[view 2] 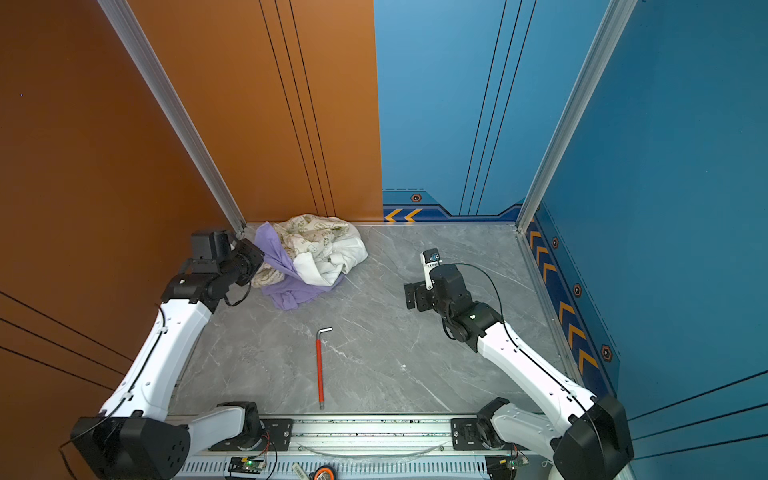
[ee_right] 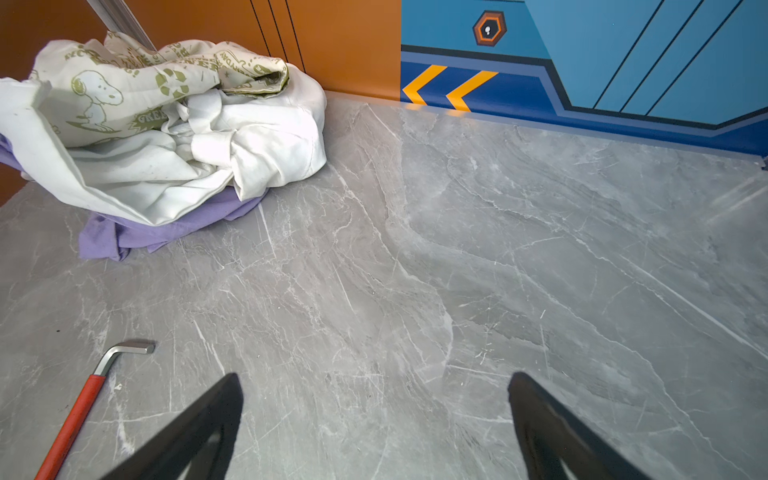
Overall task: Pick out a specific cloth from the pile
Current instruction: 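Close the left gripper on the lavender cloth edge and pull it out, then lift the lavender cloth high with the left gripper while the right gripper approaches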
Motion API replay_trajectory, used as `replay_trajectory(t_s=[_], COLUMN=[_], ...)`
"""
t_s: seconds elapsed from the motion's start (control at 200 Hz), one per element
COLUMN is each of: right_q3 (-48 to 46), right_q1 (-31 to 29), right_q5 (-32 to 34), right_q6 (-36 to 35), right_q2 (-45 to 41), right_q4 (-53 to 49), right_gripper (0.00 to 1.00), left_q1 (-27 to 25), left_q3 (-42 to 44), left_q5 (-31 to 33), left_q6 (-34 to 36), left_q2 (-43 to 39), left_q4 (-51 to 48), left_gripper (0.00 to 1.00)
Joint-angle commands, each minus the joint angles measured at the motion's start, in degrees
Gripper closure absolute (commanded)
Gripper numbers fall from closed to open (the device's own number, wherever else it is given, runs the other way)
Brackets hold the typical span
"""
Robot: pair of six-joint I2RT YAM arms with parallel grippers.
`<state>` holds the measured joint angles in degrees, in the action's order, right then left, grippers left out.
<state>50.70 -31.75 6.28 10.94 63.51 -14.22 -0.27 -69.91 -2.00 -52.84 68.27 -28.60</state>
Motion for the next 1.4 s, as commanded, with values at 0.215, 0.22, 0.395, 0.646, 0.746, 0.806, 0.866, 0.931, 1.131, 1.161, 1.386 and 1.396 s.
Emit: replay_trajectory(t_s=[0.215, 0.22, 0.395, 0.646, 0.746, 0.806, 0.866, 0.931, 1.131, 1.161, 1.386, 1.396], right_q3=[-3.26, -3.2, -1.97, 2.92, 6.18, 7.84, 9.02, 10.44, 9.21, 9.44, 10.68, 10.72], right_q1=[-3.67, -3.8, -6.34, -6.66, -6.83, -7.08, -7.4, -8.03, -11.53, -11.9, -13.42, -13.45], right_q5=[4.68, 4.74, 5.84, 5.7, 4.95, 4.99, 3.68, 3.07, 3.55, 3.3, 0.89, 0.74], right_q6=[3.18, 3.19, 3.02, -0.14, -1.29, -1.21, -1.4, -1.61, -0.57, -0.54, -0.71, -0.69], right_q2=[-5.27, -5.3, -4.93, 2.47, 6.55, 8.68, 10.19, 11.34, 11.2, 11.25, 11.31, 11.36], right_q4=[0.82, 0.75, -0.02, 2.77, 3.49, 3.65, 4.16, 3.81, 8.02, 7.84, 6.95, 6.99], right_gripper=[0.0, 0.0, 0.0, 0.0, 0.0, 0.0, 0.0, 0.0, 0.0, 0.0, 0.0, 0.0], left_q1=[-0.78, -0.78, -0.69, -0.43, -0.47, -0.44, -0.6, -0.69, -0.95, -1.0, -1.46, -1.48], left_q3=[-2.52, -2.52, -2.94, -2.57, -1.36, -1.52, -2.1, -3.75, -10.94, -11.93, -20.17, -20.62], left_q5=[1.4, 1.39, 1.21, 2.63, 1.74, 1.58, 0.43, -1.53, -5.04, -5.71, -9.1, -9.3], left_q6=[4.58, 4.63, 6.29, 11.19, 12.85, 13.11, 13.39, 15.15, 16.81, 16.79, 17.71, 17.78], left_q2=[-4.09, -4.1, -5.0, -6.22, -6.05, -5.7, -5.61, -5.3, -4.14, -3.89, -1.4, -1.19], left_q4=[2.94, 2.94, 2.92, 4.06, 6.12, 6.19, 6.19, 6.14, 5.14, 5.13, 5.11, 5.13], left_gripper=[1.0, 1.0, 1.0, 1.0, 1.0, 1.0, 1.0, 1.0, 1.0, 1.0, 1.0, 1.0])
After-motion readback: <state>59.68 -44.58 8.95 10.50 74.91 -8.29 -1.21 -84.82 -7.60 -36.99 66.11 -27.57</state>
